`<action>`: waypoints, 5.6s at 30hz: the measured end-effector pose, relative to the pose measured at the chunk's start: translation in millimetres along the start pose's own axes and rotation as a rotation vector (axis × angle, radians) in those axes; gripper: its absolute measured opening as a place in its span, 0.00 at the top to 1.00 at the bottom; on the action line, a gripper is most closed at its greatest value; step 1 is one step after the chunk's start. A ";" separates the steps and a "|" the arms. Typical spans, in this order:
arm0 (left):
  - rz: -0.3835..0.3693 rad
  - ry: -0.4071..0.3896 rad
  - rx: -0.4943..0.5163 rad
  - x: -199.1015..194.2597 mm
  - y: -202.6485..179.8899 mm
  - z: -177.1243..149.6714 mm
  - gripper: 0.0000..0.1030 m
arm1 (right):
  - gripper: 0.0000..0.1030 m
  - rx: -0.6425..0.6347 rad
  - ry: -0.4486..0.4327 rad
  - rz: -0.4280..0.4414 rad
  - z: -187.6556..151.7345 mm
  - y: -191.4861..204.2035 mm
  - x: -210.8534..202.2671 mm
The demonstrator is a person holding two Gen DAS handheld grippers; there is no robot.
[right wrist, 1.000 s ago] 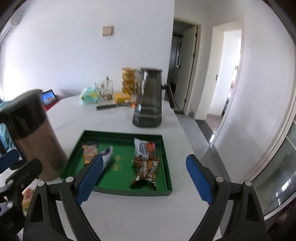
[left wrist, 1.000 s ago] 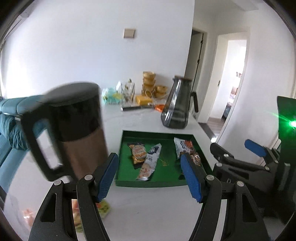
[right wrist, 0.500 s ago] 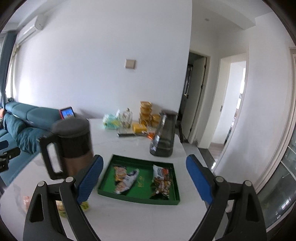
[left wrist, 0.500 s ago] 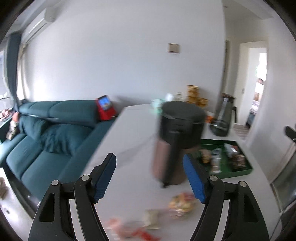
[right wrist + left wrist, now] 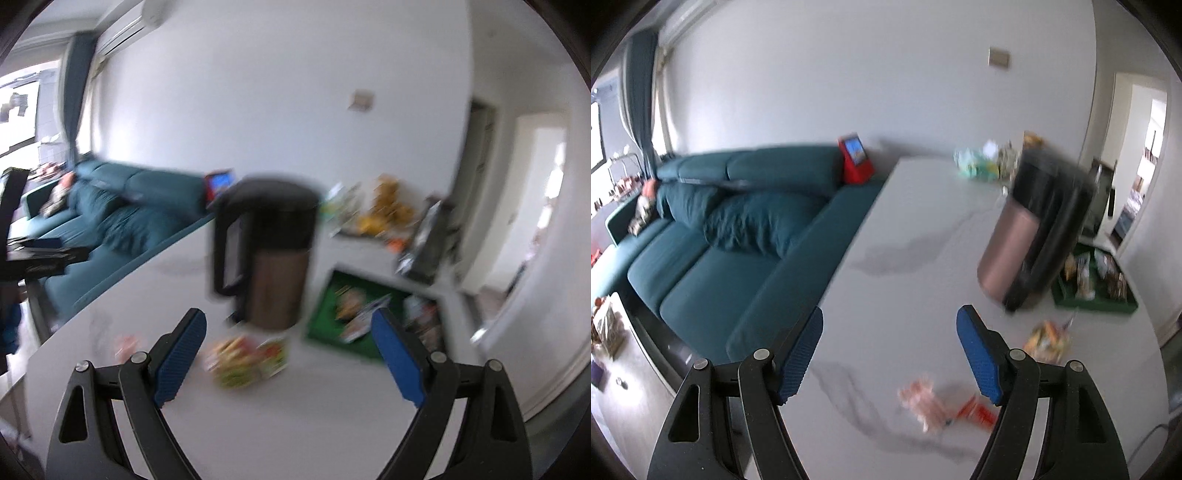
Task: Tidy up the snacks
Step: 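Move both open tools away from the tray toward the loose snacks on the table, then grasp the pink-striped bag with left tool while right tool grasps the red-orange bar, then carry the pink-striped bag and red-orange bar over to the green tray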
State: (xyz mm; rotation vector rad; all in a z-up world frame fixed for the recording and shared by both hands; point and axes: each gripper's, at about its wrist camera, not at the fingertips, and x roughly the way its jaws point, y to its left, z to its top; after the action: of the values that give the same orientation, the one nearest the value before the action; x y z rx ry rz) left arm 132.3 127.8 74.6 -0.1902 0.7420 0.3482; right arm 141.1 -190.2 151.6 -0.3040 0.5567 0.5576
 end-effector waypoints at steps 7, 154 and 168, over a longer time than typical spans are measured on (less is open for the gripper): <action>-0.033 0.190 -0.004 47.6 -5.6 -56.5 0.32 | 0.00 -0.051 0.187 0.224 -65.1 68.0 41.1; -0.426 0.125 0.528 -32.9 -297.6 -70.5 0.78 | 1.00 0.119 0.328 -0.017 -125.1 -131.7 -6.5; -0.306 -0.131 0.470 -31.2 -340.1 38.7 0.78 | 1.00 0.093 0.089 -0.054 -22.6 -204.7 31.8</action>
State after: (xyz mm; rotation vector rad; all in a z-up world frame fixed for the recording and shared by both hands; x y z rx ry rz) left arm 262.8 -183.4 140.0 0.1624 0.6349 -0.1085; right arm 271.7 -352.3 140.3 -0.2559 0.6566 0.4666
